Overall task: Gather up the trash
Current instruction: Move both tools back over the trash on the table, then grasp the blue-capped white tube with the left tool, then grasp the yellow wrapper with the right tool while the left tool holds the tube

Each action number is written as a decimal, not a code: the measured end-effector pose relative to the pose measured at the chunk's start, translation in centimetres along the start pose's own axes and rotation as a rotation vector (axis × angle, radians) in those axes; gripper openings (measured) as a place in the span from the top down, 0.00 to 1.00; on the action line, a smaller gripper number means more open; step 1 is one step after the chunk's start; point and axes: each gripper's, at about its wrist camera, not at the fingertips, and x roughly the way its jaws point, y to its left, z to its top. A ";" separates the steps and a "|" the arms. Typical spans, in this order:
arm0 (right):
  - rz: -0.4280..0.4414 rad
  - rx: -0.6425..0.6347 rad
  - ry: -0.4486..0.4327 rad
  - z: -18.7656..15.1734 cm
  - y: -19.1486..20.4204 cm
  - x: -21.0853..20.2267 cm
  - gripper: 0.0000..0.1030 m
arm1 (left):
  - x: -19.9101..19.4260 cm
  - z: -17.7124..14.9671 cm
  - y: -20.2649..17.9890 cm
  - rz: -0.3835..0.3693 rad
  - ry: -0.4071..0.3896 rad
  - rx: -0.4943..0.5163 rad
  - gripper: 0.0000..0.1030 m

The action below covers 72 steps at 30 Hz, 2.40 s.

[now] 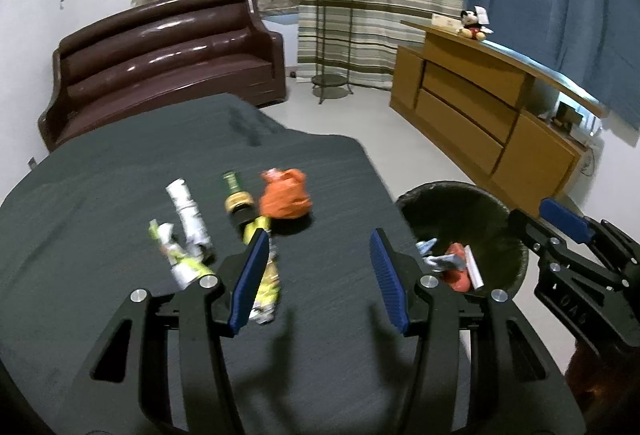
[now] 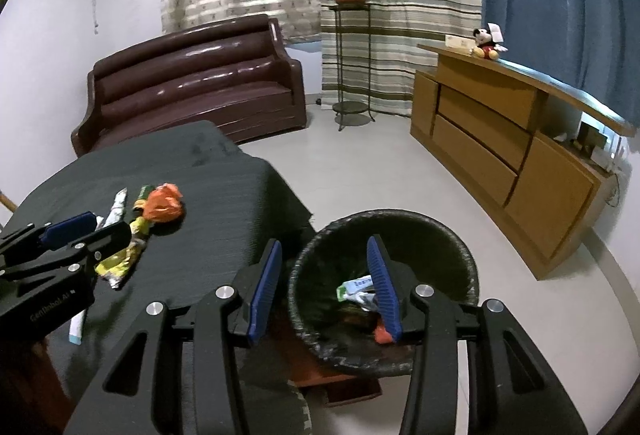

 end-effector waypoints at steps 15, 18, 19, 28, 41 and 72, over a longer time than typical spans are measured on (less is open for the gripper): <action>0.052 -0.063 0.029 -1.2 4.6 -0.1 0.56 | -1.4 -3.6 6.3 0.088 0.057 -0.090 0.50; 0.062 -0.066 0.043 -1.5 5.3 0.2 0.56 | -1.2 -4.3 7.1 0.094 0.077 -0.099 0.50; 0.065 -0.067 0.047 -1.6 5.5 0.2 0.56 | -1.1 -4.6 7.3 0.094 0.086 -0.105 0.50; 0.081 -0.086 0.081 -2.4 7.1 0.8 0.56 | -0.1 -5.8 8.0 0.076 0.140 -0.124 0.49; 0.090 -0.092 0.091 -2.2 7.6 1.2 0.56 | -0.2 -6.8 9.3 0.004 0.166 -0.141 0.84; 0.176 -0.138 0.163 0.2 15.7 5.6 0.51 | -1.6 -4.5 19.5 0.157 0.049 -0.206 0.86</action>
